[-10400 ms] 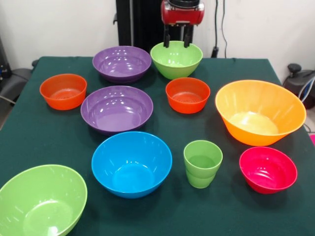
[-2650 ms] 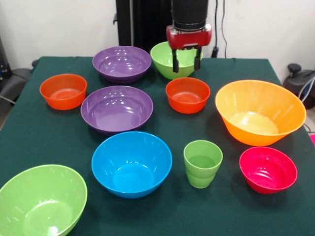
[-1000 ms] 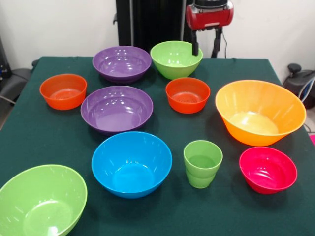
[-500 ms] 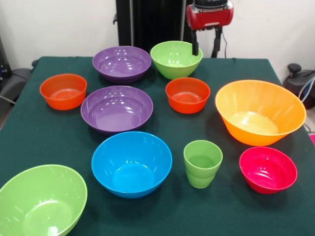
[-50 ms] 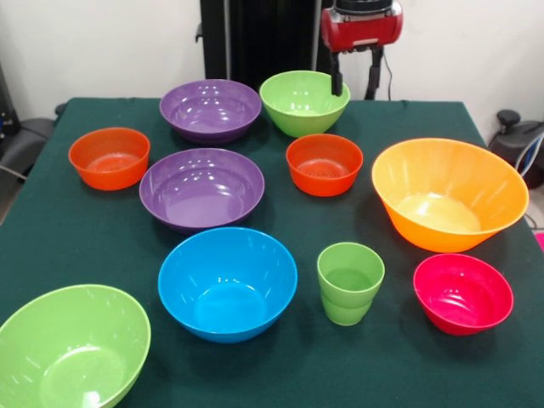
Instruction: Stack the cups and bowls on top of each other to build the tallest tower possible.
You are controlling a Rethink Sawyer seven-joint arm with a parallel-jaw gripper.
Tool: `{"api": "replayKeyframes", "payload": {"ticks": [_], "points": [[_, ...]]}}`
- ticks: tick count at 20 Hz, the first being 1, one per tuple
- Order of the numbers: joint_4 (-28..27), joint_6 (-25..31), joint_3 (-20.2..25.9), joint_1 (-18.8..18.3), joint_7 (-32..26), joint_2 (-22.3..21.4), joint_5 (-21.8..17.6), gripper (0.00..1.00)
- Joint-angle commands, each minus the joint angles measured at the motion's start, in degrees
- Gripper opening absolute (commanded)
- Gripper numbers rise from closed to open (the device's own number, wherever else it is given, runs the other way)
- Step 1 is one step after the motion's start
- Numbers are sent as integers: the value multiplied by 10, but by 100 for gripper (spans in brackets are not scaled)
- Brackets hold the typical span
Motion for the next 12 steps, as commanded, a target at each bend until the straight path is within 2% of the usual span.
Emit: {"api": "replayKeyframes", "payload": {"ticks": [1, 5, 12], "points": [[24, 9, 54, -9, 75, 27, 11, 100], [23, 9, 56, -12, 73, 30, 10, 100], [10, -6, 61, -15, 70, 59, 3, 100]]}}
